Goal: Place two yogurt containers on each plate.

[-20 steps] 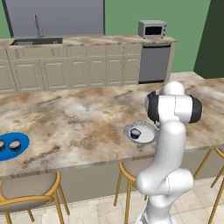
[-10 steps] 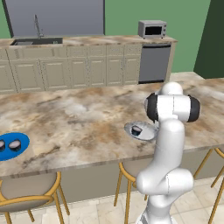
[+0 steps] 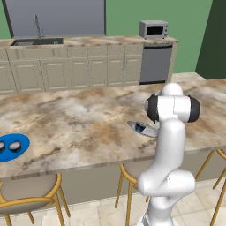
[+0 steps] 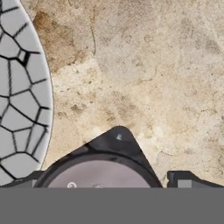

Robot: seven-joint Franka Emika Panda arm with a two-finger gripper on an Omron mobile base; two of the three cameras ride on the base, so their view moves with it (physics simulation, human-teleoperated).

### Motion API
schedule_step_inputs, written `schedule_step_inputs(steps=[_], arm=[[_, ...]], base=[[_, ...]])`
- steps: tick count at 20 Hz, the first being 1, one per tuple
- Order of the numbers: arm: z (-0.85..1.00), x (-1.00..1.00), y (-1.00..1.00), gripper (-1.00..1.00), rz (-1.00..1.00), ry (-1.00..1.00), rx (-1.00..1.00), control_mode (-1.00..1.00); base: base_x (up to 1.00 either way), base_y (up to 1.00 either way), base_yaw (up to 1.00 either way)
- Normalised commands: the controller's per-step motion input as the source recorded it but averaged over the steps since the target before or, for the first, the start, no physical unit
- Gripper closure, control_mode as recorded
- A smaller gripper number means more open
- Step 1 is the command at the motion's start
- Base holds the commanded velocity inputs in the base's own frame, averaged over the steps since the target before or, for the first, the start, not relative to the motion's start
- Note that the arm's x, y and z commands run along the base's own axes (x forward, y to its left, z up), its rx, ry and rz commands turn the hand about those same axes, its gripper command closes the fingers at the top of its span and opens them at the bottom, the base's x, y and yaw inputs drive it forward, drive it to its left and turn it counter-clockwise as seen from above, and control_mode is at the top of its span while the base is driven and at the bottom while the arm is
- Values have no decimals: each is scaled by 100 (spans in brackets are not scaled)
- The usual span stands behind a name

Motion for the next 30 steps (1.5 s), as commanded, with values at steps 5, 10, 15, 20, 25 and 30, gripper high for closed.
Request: schedule_step_inputs(steps=[5,10,15,20,25,30], arm=[[0,1,0,-100,2,0,0,-100],[0,0,0,100,1,0,0,-100],[10,0,0,100,0,0,0,-100],[34,-3,2,100,0,0,0,-100],[31,-15,12,100,0,0,0,-100],[0,-26,48,100,-9,7,2,-100]], base=[[0,0,0],[0,0,0],[0,0,0],[0,0,0],[0,0,0],[0,0,0]])
